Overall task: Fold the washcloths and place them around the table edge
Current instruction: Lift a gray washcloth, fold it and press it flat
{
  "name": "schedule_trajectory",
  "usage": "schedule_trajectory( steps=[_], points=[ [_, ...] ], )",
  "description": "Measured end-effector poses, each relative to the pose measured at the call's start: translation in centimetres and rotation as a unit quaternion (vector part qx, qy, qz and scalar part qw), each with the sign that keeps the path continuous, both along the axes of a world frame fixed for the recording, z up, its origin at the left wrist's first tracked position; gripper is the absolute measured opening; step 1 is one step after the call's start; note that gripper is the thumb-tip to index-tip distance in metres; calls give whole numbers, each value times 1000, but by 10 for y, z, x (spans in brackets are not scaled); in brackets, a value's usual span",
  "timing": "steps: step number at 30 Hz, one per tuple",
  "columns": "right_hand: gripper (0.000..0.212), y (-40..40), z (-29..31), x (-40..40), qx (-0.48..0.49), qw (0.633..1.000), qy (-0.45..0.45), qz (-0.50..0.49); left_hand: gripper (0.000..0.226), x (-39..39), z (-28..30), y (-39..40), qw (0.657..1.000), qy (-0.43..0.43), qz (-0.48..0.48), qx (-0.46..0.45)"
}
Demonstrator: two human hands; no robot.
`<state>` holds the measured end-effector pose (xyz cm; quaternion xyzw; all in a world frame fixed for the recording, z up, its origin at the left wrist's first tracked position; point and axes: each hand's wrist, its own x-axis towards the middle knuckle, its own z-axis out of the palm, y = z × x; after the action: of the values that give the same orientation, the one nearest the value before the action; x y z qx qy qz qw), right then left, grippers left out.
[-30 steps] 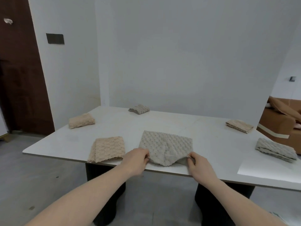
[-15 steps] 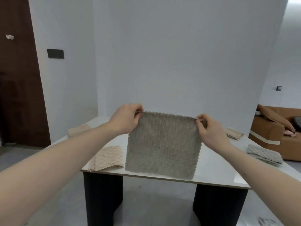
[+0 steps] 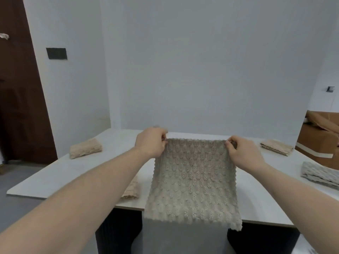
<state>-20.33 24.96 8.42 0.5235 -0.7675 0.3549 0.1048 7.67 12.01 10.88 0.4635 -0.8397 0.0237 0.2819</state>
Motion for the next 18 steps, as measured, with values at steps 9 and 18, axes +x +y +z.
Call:
schedule_trajectory(
  steps=[9, 18],
  points=[
    [19, -42, -15, -22, -17, 1000, 10, 8, 11, -31, -26, -50, 979, 150, 45, 132],
    [18, -41, -25, -18, -43, 998, -6, 34, 9, -24, -33, -49, 978, 160, -23, 134]
  ],
)
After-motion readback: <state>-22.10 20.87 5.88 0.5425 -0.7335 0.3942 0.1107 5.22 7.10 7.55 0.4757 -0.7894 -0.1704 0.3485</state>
